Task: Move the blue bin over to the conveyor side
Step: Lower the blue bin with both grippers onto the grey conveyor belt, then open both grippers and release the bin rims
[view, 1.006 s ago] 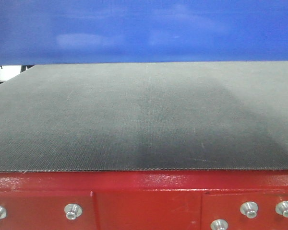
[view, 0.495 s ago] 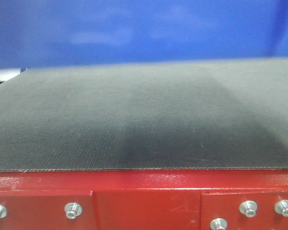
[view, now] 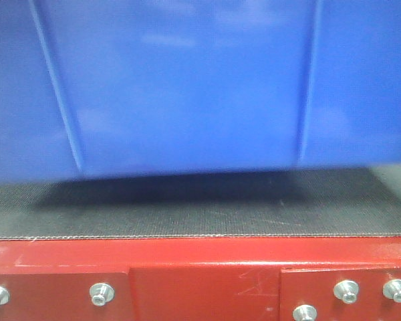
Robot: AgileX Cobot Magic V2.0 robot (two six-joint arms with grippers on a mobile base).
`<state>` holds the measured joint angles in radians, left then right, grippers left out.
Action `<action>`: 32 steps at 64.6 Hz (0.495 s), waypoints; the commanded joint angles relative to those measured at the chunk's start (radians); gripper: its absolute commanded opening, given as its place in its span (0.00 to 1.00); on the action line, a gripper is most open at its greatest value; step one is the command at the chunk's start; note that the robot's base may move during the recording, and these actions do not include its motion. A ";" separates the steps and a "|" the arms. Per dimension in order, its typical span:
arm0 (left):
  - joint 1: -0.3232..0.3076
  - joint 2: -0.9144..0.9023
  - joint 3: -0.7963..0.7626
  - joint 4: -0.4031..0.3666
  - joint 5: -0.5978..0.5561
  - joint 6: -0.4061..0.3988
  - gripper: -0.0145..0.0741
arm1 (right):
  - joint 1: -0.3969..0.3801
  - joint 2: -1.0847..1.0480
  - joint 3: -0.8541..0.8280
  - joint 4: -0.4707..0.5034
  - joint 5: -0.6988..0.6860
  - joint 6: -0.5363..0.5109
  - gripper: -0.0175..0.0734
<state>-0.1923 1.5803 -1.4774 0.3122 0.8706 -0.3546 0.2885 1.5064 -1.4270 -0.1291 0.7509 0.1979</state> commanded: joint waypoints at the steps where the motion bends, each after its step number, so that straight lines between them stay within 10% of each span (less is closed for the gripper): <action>1: -0.023 0.025 -0.014 -0.054 -0.133 0.002 0.14 | 0.021 0.018 -0.014 0.069 -0.203 -0.022 0.10; 32: -0.023 0.081 -0.014 -0.036 -0.212 0.002 0.14 | 0.021 0.168 -0.014 0.069 -0.219 -0.022 0.10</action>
<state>-0.1892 1.6722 -1.4734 0.3597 0.8088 -0.3587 0.2810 1.6772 -1.4245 -0.1433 0.6583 0.1987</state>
